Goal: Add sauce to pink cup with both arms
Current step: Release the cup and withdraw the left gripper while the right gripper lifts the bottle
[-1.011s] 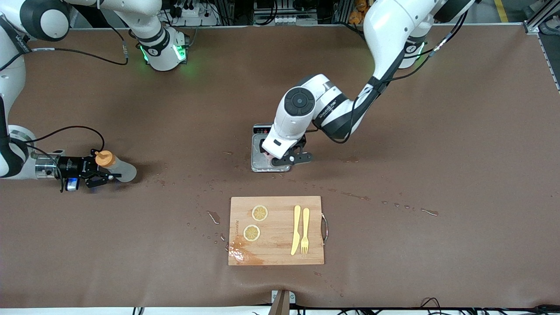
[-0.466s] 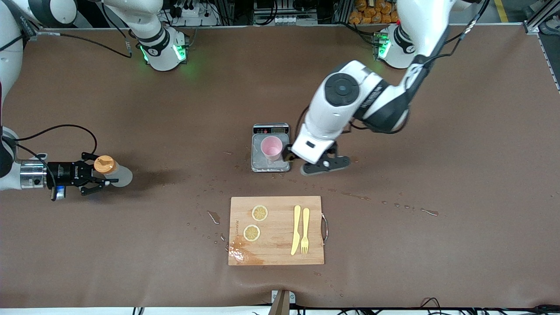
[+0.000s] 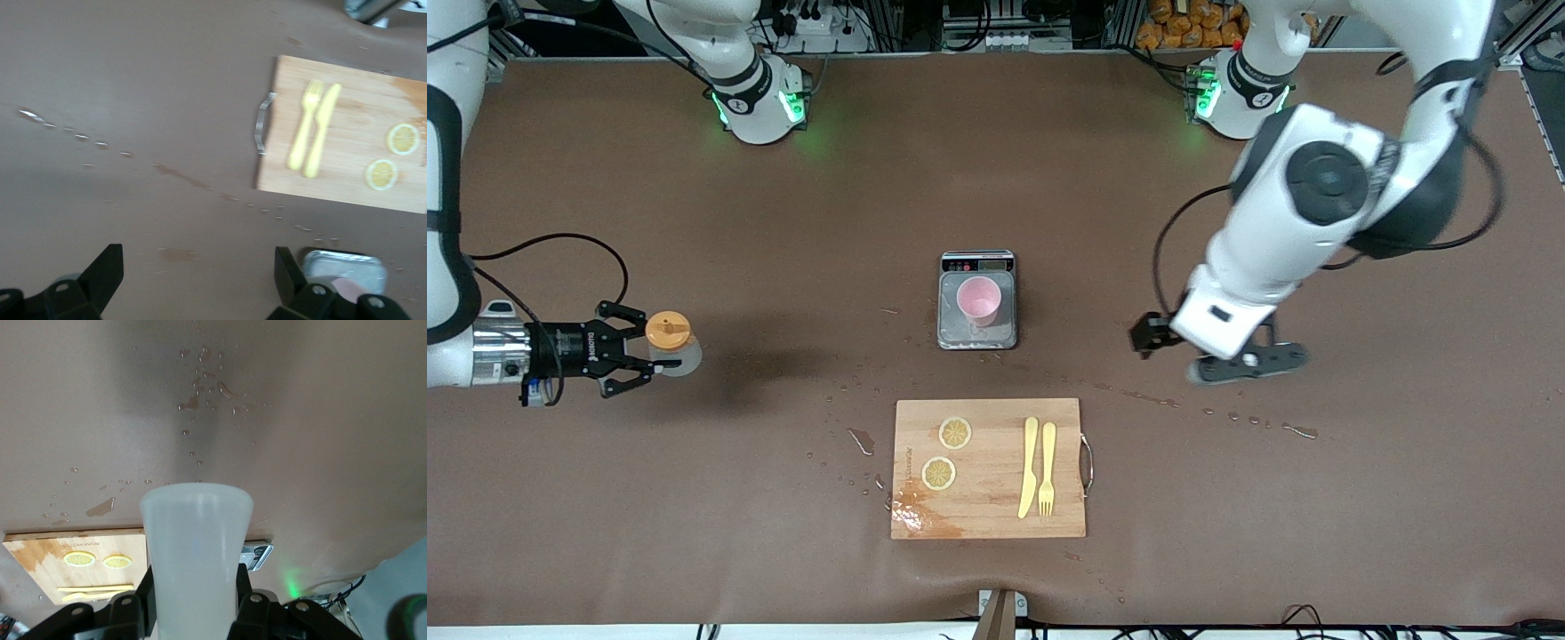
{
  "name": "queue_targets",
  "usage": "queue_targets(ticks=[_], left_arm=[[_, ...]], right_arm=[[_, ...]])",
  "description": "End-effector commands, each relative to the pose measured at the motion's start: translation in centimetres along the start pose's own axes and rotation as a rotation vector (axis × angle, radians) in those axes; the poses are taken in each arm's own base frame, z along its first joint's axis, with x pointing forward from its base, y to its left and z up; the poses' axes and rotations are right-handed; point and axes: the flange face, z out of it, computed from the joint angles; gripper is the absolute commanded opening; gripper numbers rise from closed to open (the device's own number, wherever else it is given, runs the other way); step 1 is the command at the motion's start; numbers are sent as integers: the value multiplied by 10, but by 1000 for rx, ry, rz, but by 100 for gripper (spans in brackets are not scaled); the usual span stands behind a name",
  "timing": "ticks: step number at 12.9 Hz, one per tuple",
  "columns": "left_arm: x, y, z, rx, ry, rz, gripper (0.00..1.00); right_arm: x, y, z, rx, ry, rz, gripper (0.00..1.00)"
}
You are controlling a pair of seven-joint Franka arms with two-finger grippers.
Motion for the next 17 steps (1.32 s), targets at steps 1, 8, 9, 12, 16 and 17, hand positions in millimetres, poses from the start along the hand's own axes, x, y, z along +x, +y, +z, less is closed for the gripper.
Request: queue_targets(ticks=[1, 8, 9, 12, 16, 17], left_arm=[[7, -50, -35, -19, -3, 18, 100], [-8, -128, -91, 71, -46, 152, 100], [-19, -131, -99, 88, -38, 193, 100], [-44, -147, -132, 102, -17, 321, 100], [-54, -162, -145, 106, -68, 307, 100], [-54, -166, -146, 82, -70, 292, 100]], right_arm=[[-59, -8, 0, -21, 99, 55, 48], [-185, -27, 51, -48, 313, 162, 47], [-201, -28, 54, -37, 326, 175, 47], [-234, -27, 75, -29, 443, 205, 45], [-284, -21, 117, -18, 592, 194, 45], [-299, -17, 133, -17, 649, 181, 45]])
